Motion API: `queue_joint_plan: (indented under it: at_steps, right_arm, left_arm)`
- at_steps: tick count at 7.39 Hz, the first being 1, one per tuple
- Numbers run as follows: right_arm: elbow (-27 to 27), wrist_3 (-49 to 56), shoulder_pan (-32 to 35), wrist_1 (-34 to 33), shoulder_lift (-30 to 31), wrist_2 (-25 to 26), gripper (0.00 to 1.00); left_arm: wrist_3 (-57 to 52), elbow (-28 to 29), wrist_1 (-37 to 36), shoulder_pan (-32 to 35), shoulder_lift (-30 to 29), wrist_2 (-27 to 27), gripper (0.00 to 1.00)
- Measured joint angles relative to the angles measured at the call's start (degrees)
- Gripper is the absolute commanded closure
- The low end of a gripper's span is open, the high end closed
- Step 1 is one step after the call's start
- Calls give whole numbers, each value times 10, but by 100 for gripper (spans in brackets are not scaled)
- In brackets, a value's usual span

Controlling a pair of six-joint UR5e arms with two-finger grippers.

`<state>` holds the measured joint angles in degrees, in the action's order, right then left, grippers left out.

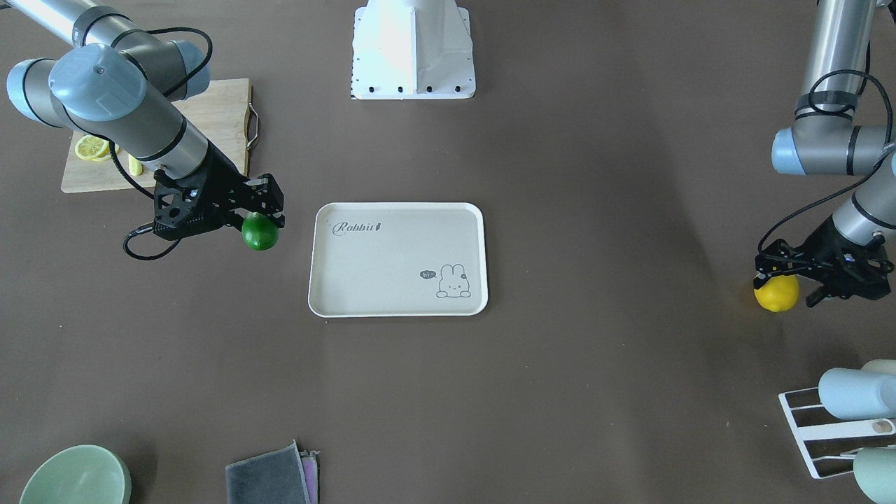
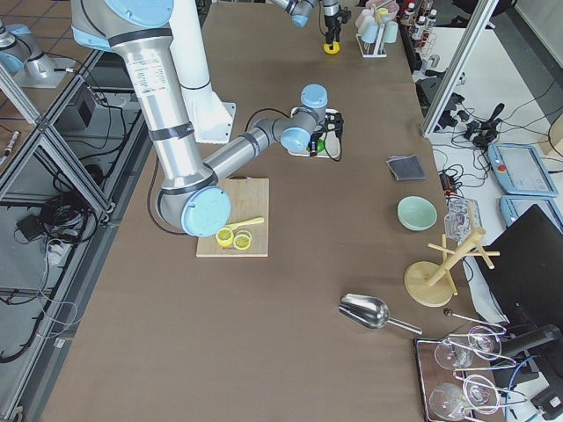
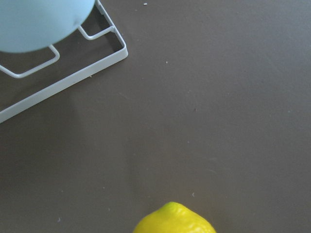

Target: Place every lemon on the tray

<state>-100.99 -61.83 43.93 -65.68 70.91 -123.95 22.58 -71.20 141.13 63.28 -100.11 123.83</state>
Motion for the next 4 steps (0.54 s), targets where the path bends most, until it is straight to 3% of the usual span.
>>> queue_joint_plan:
  at_steps: [1, 4]
  right_arm:
    - [2, -6, -3, 0, -6, 5, 100]
    - [19, -26, -11, -1, -32, 17, 100]
  left_arm:
    - [7, 0, 1, -2, 3, 2, 99]
    - [73, -25, 10, -5, 2, 41, 100]
